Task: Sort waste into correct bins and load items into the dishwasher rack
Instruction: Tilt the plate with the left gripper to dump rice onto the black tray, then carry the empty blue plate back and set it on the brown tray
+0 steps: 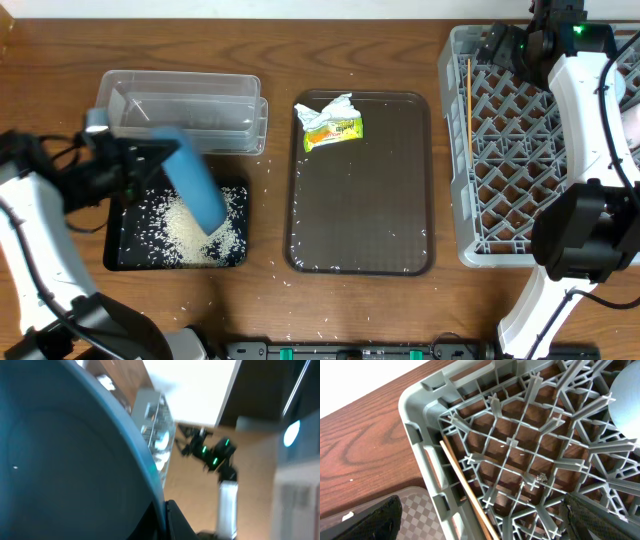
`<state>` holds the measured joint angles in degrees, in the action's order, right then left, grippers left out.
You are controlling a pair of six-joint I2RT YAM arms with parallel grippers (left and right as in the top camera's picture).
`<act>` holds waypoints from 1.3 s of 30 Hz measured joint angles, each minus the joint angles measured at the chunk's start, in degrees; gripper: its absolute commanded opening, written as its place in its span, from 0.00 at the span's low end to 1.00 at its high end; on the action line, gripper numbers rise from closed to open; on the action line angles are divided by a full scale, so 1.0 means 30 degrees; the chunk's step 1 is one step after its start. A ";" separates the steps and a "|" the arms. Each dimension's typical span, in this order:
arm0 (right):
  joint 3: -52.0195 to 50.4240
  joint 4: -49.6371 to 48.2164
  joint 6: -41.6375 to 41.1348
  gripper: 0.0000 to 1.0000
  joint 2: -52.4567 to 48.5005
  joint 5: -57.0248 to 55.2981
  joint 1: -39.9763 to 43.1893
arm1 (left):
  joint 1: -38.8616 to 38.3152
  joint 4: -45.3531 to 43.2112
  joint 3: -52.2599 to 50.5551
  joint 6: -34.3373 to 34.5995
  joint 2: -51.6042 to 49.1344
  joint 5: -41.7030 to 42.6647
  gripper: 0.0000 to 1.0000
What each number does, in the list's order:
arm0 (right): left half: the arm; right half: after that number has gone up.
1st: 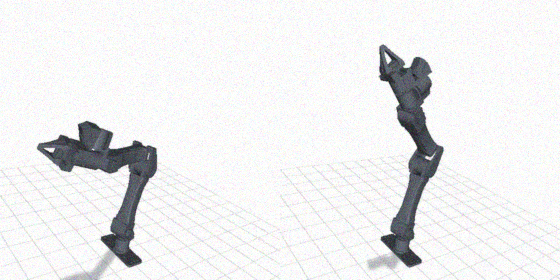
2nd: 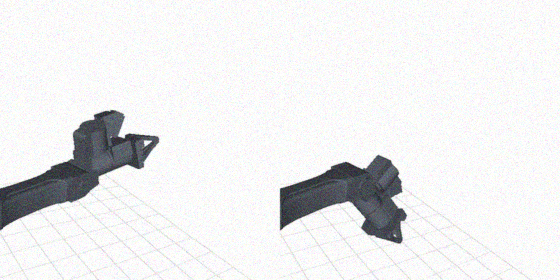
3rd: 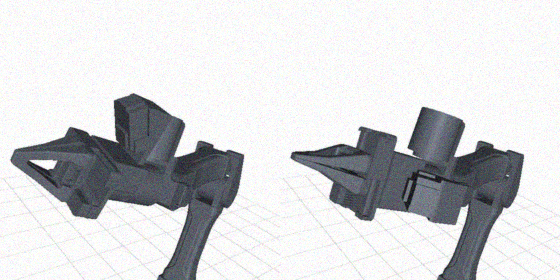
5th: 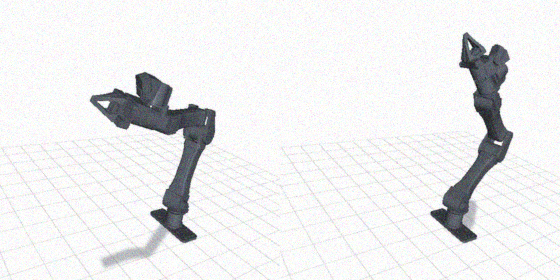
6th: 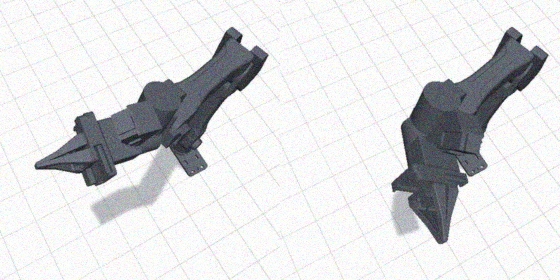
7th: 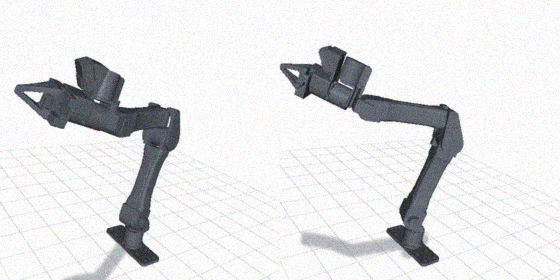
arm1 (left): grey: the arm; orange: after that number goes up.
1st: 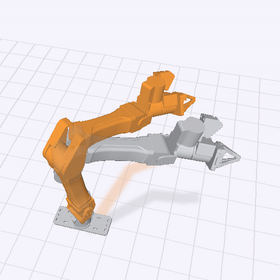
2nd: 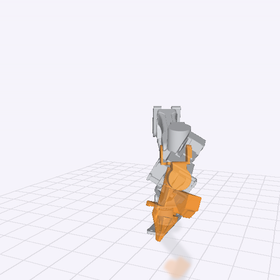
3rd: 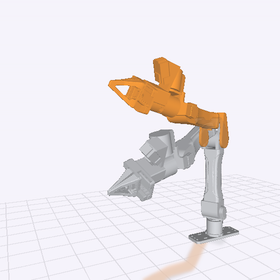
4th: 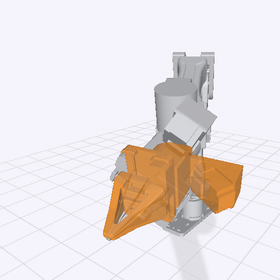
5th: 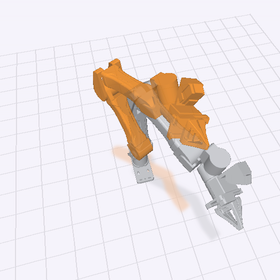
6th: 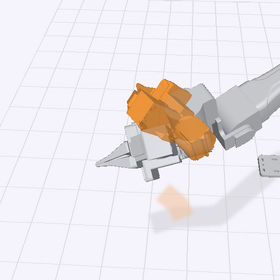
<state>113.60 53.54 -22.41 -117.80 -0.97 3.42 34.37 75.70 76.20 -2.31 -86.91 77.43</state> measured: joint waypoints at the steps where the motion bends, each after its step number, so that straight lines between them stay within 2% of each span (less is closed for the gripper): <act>1: 0.0000 -0.0007 0.0000 0.99 0.0000 0.0000 0.0000 | -0.0816 -0.0488 -0.0007 -0.0262 0.0080 -0.0007 0.06; 7: 0.0000 -0.0007 0.0000 0.99 0.0000 0.0000 0.0000 | -0.5690 -0.4131 -0.0015 -0.0692 0.0517 -0.0226 0.06; 10: 0.0000 -0.0007 0.0000 0.99 0.0000 0.0000 0.0000 | -0.8845 -0.7031 -0.0029 0.0386 0.0583 -0.1902 0.06; 17: 0.0000 -0.0007 0.0000 0.99 0.0000 0.0007 0.0000 | -1.6968 -1.1460 -0.0044 0.3745 0.0583 -0.9748 0.06; 25: 0.0000 -0.0007 0.0000 0.99 0.0000 0.0007 0.0000 | -2.3897 -1.3748 -0.0044 0.4765 0.0058 -1.8447 0.06; 28: 0.0000 -0.0007 0.0000 0.99 0.0000 0.0007 0.0000 | -2.5565 -1.3974 -0.0051 0.4830 -0.0911 -2.0473 0.06; 32: 0.0000 -0.0007 0.0000 0.99 0.0000 0.0007 0.0000 | -2.6869 -1.4251 -0.0058 0.4867 -0.2310 -2.1828 0.06; 39: 0.0000 -0.0007 0.0000 0.99 0.0000 0.0007 0.0000 | -2.7795 -1.4178 -0.0058 0.5646 -0.4277 -2.1602 0.06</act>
<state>113.60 53.52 -22.41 -117.80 -0.95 3.42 -49.01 33.17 76.03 14.63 -99.74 12.62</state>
